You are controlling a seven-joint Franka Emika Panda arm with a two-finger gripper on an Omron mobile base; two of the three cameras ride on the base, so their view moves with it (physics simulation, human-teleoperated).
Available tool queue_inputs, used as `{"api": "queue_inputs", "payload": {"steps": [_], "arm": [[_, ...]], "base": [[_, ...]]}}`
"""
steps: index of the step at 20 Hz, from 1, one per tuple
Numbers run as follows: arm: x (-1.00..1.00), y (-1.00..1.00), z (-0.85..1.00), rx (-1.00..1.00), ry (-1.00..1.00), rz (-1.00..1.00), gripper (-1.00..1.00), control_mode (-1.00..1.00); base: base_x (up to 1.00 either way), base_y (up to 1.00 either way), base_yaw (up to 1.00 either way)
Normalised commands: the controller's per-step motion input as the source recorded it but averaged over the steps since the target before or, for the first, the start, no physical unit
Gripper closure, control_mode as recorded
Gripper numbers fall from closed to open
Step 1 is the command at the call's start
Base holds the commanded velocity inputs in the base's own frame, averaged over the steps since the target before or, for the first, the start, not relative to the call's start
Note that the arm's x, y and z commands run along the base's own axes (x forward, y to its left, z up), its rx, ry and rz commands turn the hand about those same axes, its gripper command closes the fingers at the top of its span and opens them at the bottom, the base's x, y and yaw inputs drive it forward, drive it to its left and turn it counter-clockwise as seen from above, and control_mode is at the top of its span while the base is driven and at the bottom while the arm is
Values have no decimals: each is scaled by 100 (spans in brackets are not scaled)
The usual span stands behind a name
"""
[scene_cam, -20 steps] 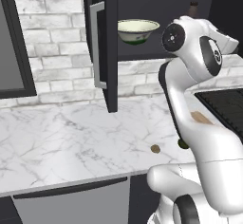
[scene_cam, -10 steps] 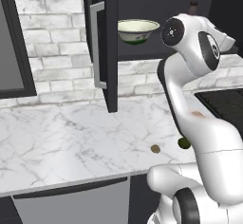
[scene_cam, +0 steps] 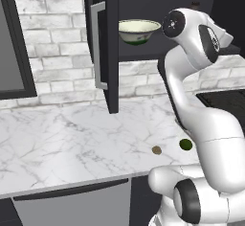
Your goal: Open the cabinet. Place the bowl and condiment on the counter. Then place the lime and garlic on the cutting board.
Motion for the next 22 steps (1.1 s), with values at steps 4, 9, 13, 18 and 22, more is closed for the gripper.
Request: {"api": "queue_inputs", "payload": {"steps": [4,9,13,18,22], "arm": [[10,-8,9,5,0,0,-100,-100],[10,-1,0,1,0,0,-100,-100],[19,0,0,0,0,0,-100,-100],[2,-2,0,0,0,0,-100,-100],[0,-12,0,0,0,6,-100,-100]], "base": [[0,0,0],[0,0,0],[0,0,0],[0,0,0],[0,0,0]]}}
